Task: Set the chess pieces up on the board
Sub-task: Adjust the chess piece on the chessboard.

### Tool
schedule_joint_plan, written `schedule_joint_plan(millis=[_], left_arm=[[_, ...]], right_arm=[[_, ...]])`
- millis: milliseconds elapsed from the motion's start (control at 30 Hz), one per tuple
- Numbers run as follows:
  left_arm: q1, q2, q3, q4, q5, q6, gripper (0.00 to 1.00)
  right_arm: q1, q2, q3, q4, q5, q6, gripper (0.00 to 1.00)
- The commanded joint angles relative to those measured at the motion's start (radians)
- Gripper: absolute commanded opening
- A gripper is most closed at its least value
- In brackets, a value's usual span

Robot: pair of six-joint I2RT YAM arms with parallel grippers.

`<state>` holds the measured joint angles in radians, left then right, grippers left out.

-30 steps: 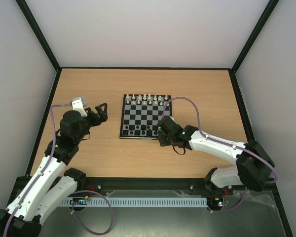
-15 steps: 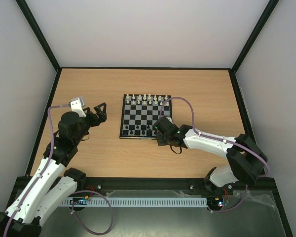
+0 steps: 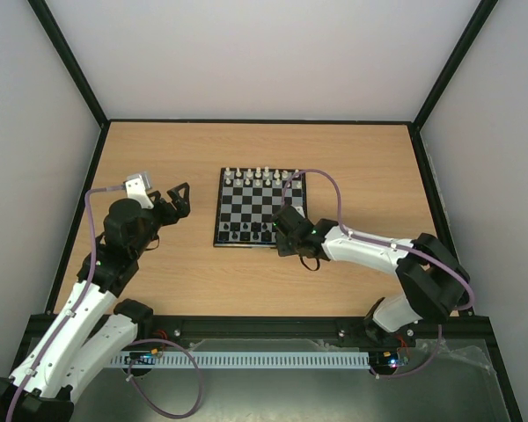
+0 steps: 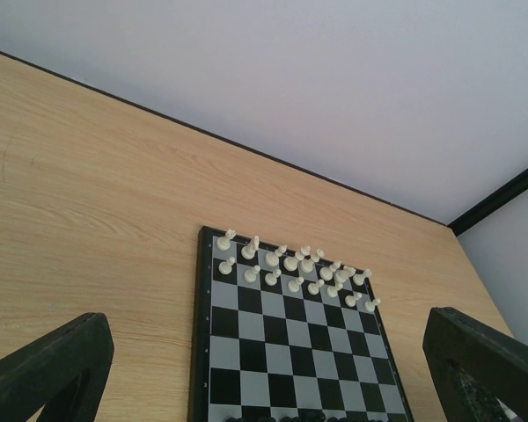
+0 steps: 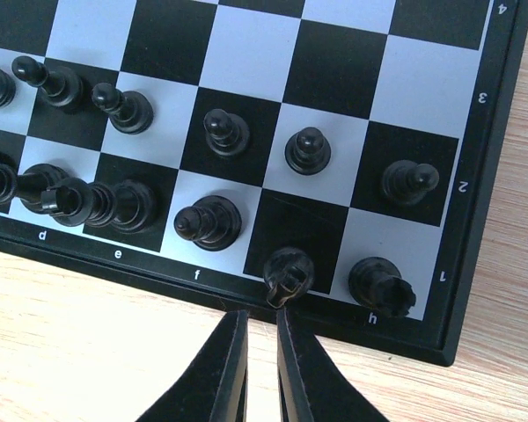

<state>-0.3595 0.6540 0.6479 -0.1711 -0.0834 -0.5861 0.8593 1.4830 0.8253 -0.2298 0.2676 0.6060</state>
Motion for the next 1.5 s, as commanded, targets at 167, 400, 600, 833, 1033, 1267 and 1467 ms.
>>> schedule_joint_plan(millis=[167, 400, 600, 833, 1033, 1267, 1467], left_arm=[[-0.004, -0.008, -0.004, 0.001, -0.009, 0.013, 1.0], [-0.002, -0.01, -0.006, 0.002, -0.01, 0.013, 1.0], [-0.003, -0.012, -0.004, -0.001, -0.017, 0.011, 1.0], [-0.003, -0.011, -0.003, 0.0, -0.015, 0.011, 0.99], [-0.004, -0.01, -0.006, 0.003, -0.013, 0.011, 1.0], [-0.003, -0.01, 0.0, 0.0, -0.013, 0.011, 0.99], [-0.003, -0.013, 0.007, -0.005, -0.016, 0.014, 0.99]], right_arm=[[-0.021, 0.029, 0.03, -0.007, 0.024, -0.02, 0.11], [-0.035, 0.05, 0.038, -0.002, 0.02, -0.029, 0.11], [-0.043, 0.061, 0.042, 0.001, 0.016, -0.035, 0.11], [-0.047, 0.059, 0.049, -0.005, 0.012, -0.04, 0.11], [-0.048, 0.0, 0.051, -0.028, 0.0, -0.044, 0.14], [-0.047, -0.056, 0.058, -0.064, -0.003, -0.047, 0.19], [-0.047, -0.153, -0.003, -0.112, 0.057, -0.022, 0.12]])
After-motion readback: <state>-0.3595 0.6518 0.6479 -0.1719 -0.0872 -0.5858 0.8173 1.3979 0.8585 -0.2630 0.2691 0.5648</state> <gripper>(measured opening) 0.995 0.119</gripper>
